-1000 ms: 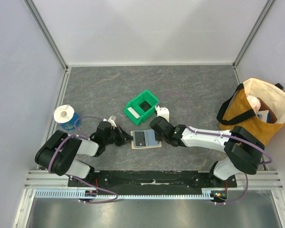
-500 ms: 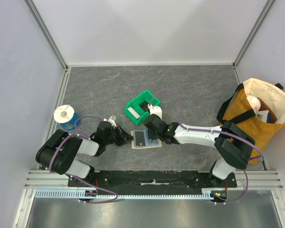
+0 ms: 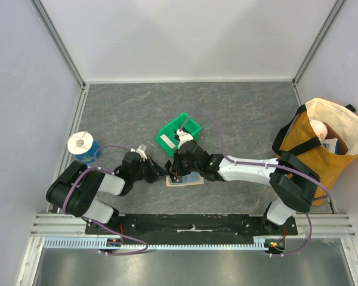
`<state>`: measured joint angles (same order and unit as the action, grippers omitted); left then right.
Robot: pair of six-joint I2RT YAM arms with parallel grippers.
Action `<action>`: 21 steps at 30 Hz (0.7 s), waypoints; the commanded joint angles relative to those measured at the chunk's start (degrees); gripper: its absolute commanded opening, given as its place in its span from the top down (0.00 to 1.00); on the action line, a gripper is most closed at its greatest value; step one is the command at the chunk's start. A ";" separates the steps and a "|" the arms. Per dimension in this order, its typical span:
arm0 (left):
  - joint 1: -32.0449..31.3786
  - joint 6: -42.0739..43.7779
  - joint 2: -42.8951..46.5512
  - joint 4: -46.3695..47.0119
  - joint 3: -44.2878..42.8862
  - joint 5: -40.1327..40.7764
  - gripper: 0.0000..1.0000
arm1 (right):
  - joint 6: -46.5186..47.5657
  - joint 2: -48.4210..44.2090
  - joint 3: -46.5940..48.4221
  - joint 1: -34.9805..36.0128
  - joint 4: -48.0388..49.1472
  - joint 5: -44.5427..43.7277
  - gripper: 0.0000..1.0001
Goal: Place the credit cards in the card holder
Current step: Turn over the card slot in the card holder.
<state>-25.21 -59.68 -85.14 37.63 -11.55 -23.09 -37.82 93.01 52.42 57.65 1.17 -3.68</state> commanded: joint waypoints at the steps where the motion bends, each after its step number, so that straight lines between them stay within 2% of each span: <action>1: -0.45 1.67 -3.18 -9.68 2.67 5.16 0.98 | 1.87 -2.83 2.25 0.27 4.54 3.25 1.00; 7: -0.45 1.23 -4.06 -8.10 3.38 4.81 0.98 | 2.32 -12.92 -1.88 -0.95 3.58 -3.86 1.00; 11: -0.45 1.15 -4.15 -7.66 3.55 4.72 0.98 | -0.40 -18.21 -5.57 -3.59 3.23 -5.28 1.00; 14: -0.45 1.23 -4.07 -7.39 3.64 4.55 0.98 | -4.44 -18.66 -9.60 -6.75 3.22 -4.06 1.00; 21: -1.15 1.23 -5.47 -5.64 4.52 3.93 0.98 | -12.53 -18.40 -24.37 -8.96 21.31 0.78 1.00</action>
<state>-25.30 -60.62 -87.02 42.28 -10.35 -23.24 -44.45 73.76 33.65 48.66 11.20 -5.67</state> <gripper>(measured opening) 0.034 0.008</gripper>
